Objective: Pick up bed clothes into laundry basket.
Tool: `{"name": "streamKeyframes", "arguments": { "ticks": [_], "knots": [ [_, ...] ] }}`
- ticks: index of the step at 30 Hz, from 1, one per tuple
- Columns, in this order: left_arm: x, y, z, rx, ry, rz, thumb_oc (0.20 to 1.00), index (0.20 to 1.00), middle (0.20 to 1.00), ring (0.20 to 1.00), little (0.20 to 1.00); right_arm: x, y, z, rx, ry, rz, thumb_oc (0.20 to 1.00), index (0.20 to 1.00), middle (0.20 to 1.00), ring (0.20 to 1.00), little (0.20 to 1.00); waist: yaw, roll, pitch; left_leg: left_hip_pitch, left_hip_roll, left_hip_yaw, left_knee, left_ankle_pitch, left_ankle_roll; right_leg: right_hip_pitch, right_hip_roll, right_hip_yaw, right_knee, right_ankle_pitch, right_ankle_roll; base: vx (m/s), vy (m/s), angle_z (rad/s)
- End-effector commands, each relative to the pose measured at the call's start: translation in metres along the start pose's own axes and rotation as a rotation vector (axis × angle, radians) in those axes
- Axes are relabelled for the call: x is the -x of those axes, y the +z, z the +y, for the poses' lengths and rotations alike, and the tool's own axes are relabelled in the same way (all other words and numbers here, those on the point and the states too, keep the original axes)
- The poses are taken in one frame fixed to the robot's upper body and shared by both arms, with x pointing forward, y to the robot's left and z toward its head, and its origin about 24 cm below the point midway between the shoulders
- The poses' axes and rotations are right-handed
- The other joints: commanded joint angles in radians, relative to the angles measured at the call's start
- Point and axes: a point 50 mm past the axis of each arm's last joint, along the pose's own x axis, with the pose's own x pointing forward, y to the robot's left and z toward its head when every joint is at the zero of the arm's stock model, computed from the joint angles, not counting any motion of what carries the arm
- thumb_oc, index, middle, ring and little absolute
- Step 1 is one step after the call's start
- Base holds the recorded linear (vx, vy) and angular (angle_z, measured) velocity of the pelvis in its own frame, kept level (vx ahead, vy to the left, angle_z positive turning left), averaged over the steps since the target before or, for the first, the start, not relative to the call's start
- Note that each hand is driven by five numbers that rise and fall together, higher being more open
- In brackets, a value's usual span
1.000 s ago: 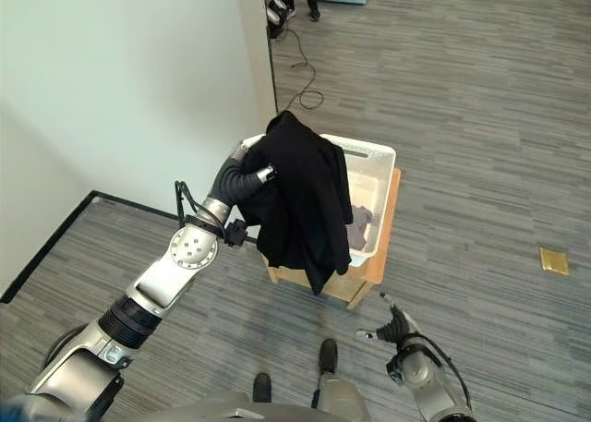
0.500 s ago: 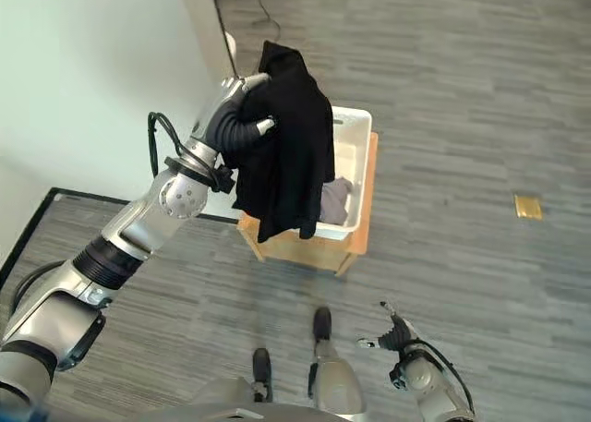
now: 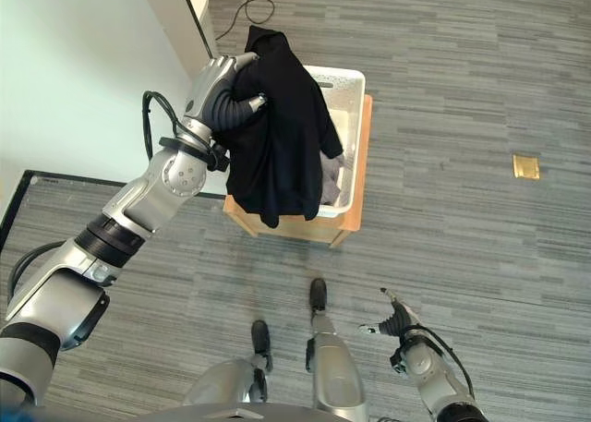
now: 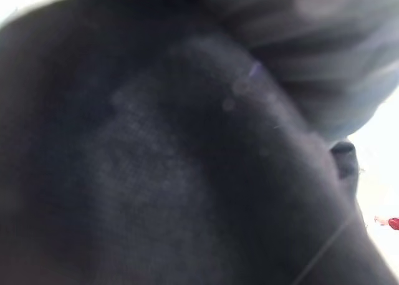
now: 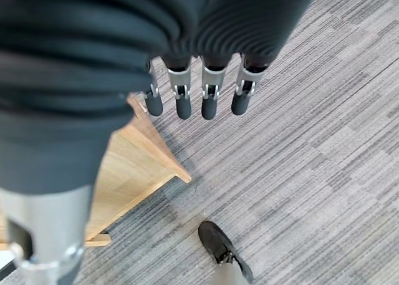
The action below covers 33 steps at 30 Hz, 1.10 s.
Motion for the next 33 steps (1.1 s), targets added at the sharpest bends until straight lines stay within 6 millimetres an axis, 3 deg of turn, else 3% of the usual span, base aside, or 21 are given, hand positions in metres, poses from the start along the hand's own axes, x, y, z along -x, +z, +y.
{"name": "streamKeyframes", "arguments": {
  "ticks": [1, 5, 13, 17, 20, 26, 33],
  "knots": [
    [-0.043, 0.016, 0.044, -0.072, 0.202, -0.083, 0.2, 0.2, 0.2, 0.2, 0.2, 0.005, -0.008, -0.008, 0.047, -0.007, -0.007, 1.0, 1.0, 1.0, 1.0, 1.0, -0.011, 0.006, -0.046, -0.056, 0.051, -0.105, -0.013, 0.057, -0.038, 0.131, -0.089, -0.028, 0.016, -0.09, 0.119, 0.02, 0.019, -0.07],
    [-0.056, 0.005, 0.069, -0.108, 0.263, -0.03, 0.2, 0.2, 0.2, 0.2, 0.2, 0.006, -0.012, -0.007, 0.053, 0.001, 0.008, 1.0, 1.0, 1.0, 1.0, 1.0, -0.021, 0.001, -0.051, -0.052, 0.053, -0.084, -0.013, 0.052, -0.038, 0.124, -0.086, -0.02, 0.016, -0.084, 0.122, 0.03, 0.011, -0.04],
    [-0.075, 0.01, 0.104, -0.163, 0.332, -0.042, 0.2, 0.2, 0.2, 0.2, 0.2, 0.007, -0.016, -0.009, 0.051, 0.008, 0.022, 1.0, 1.0, 1.0, 1.0, 1.0, -0.038, -0.002, -0.053, -0.046, 0.056, -0.065, -0.013, 0.045, -0.036, 0.12, -0.083, -0.01, 0.016, -0.082, 0.128, 0.03, 0.005, -0.02],
    [-0.085, 0.016, 0.133, -0.226, 0.39, -0.055, 0.2, 0.2, 0.2, 0.2, 0.2, 0.006, -0.017, -0.011, 0.063, 0.018, 0.027, 1.0, 1.0, 1.0, 1.0, 1.0, -0.045, 0.001, -0.052, -0.042, 0.055, -0.047, -0.013, 0.043, -0.034, 0.112, -0.078, 0.009, 0.016, -0.075, 0.132, 0.03, 0.021, -0.18],
    [-0.089, 0.011, 0.141, -0.266, 0.387, -0.026, 0.2, 0.2, 0.2, 0.2, 0.2, 0.003, -0.013, -0.012, 0.065, 0.017, 0.021, 1.0, 1.0, 1.0, 1.0, 1.0, -0.049, -0.006, -0.042, -0.05, 0.055, -0.042, -0.013, 0.046, -0.032, 0.096, -0.071, 0.022, 0.016, -0.068, 0.132, 0.02, 0.02, -0.14],
    [-0.091, 0.003, 0.139, -0.28, 0.361, 0.019, 0.2, 0.2, 0.2, 0.2, 0.2, 0.001, -0.01, -0.012, 0.062, 0.009, 0.011, 1.0, 1.0, 1.0, 1.0, 1.0, -0.053, -0.019, -0.019, -0.077, 0.062, -0.05, -0.013, 0.053, -0.033, 0.072, -0.068, 0.011, 0.016, -0.067, 0.127, 0.0, -0.005, -0.1],
    [-0.096, -0.008, 0.122, -0.386, 0.279, 0.084, 0.2, 0.2, 0.2, 0.2, 0.2, -0.008, 0.01, -0.011, 0.048, -0.009, -0.056, 1.0, 1.0, 1.0, 1.0, 1.0, -0.051, -0.058, 0.037, -0.165, 0.075, -0.077, -0.013, 0.077, -0.036, 0.001, -0.059, -0.004, 0.016, -0.054, 0.123, -0.05, -0.028, -0.01]
  ]
}}
